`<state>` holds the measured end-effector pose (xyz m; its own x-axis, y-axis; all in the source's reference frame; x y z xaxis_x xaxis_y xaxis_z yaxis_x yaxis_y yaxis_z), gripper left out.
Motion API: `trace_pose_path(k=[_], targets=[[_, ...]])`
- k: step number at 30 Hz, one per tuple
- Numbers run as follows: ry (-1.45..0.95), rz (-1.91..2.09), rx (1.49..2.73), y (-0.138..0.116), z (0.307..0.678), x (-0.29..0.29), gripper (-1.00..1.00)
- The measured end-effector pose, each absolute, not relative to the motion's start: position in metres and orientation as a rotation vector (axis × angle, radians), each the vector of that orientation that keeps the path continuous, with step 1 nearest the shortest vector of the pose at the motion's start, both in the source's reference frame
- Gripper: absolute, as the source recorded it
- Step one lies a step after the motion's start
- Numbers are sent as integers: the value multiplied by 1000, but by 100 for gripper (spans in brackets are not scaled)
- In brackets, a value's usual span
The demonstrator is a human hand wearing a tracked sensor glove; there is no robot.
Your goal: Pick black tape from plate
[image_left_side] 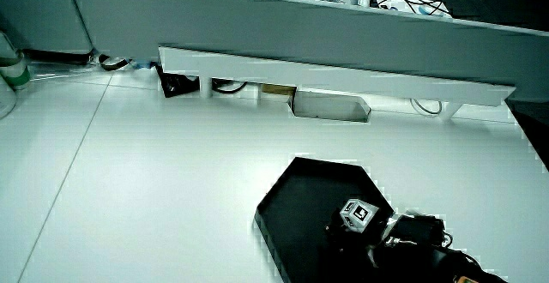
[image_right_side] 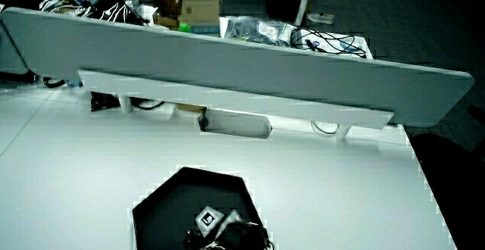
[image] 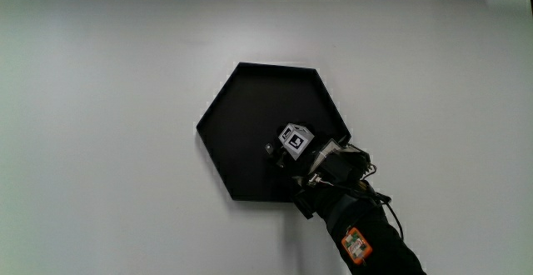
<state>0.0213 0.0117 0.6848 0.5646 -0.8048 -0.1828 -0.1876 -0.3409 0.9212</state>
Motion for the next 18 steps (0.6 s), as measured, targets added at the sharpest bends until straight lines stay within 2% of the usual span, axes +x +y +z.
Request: trace_pose_path(k=[2, 3, 4, 5, 14, 18], targets=[[-800, -807, 1856, 12, 686, 20, 100], [-805, -810, 1922, 12, 679, 18, 100], [-845, -673, 1630, 16, 700, 19, 100], [-809, -804, 1910, 12, 681, 17, 100], [-848, -713, 2021, 10, 658, 17, 100], [-855, -703, 2146, 6, 634, 21, 100]])
